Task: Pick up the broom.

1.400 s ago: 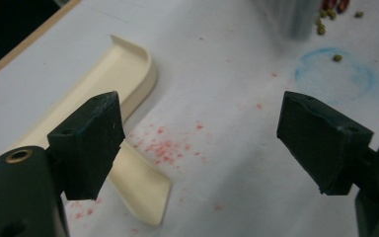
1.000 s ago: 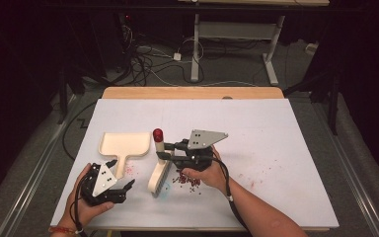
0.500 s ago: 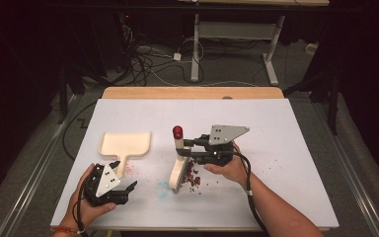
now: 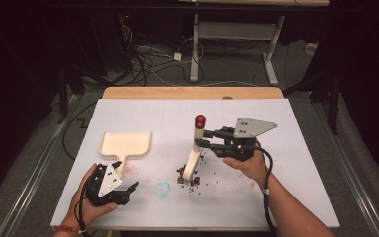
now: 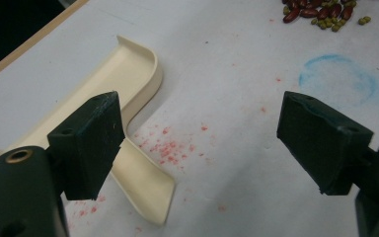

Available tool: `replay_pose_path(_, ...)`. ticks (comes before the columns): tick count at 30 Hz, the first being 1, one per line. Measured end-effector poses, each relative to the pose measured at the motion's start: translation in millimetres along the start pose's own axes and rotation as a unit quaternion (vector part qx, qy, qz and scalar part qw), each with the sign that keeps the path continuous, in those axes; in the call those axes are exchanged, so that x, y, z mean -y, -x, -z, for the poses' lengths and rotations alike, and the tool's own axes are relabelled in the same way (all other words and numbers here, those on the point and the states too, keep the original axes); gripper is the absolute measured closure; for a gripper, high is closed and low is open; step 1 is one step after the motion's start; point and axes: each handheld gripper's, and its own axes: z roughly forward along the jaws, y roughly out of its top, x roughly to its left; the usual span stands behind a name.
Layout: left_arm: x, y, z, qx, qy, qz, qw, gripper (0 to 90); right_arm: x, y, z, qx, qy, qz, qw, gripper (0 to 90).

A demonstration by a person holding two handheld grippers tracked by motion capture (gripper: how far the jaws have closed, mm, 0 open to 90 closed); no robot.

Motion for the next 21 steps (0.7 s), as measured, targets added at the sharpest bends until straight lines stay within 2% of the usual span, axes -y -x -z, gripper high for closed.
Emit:
replay_pose_path(1,0.1,0.3,0.1,0.0,-0.001,-0.001,1.0,17.5,0.0,0.0,0.0,0.0,0.0,0.0,1.0,70.0)
replay_pose_path(4,0.0,1.6,-0.2,0.0,-0.003,-0.002,1.0,17.5,-2.6,-0.8,22.8,0.018,-0.004,-0.001,0.9998,70.0)
replay_pose_path(8,-0.6,3.6,-1.3,0.003,-0.006,-0.006,1.0,17.5,2.3,-4.5,46.5,0.036,-0.031,-0.007,0.9989,70.0)
replay_pose_path(11,-1.1,5.4,-2.7,0.005,-0.009,-0.012,0.9999,17.5,12.6,-10.8,64.2,0.046,-0.051,-0.021,0.9974,70.0)
replay_pose_path(15,-1.9,5.9,-3.2,0.007,-0.009,-0.014,0.9998,17.5,19.9,-15.5,71.9,0.049,-0.065,-0.031,0.9962,70.0)
replay_pose_path(17,-2.2,5.8,-3.5,0.007,-0.009,-0.014,0.9998,17.5,26.7,-18.8,72.0,0.051,-0.084,-0.032,0.9947,70.0)
replay_pose_path(19,-2.5,5.9,-3.9,0.008,-0.009,-0.015,0.9998,17.5,29.6,-19.2,70.2,0.049,-0.089,-0.034,0.9943,70.0)
replay_pose_path(21,-2.8,6.4,-4.8,0.009,-0.009,-0.016,0.9998,17.5,33.9,-18.4,65.6,0.04,-0.08,-0.042,0.9951,70.0)
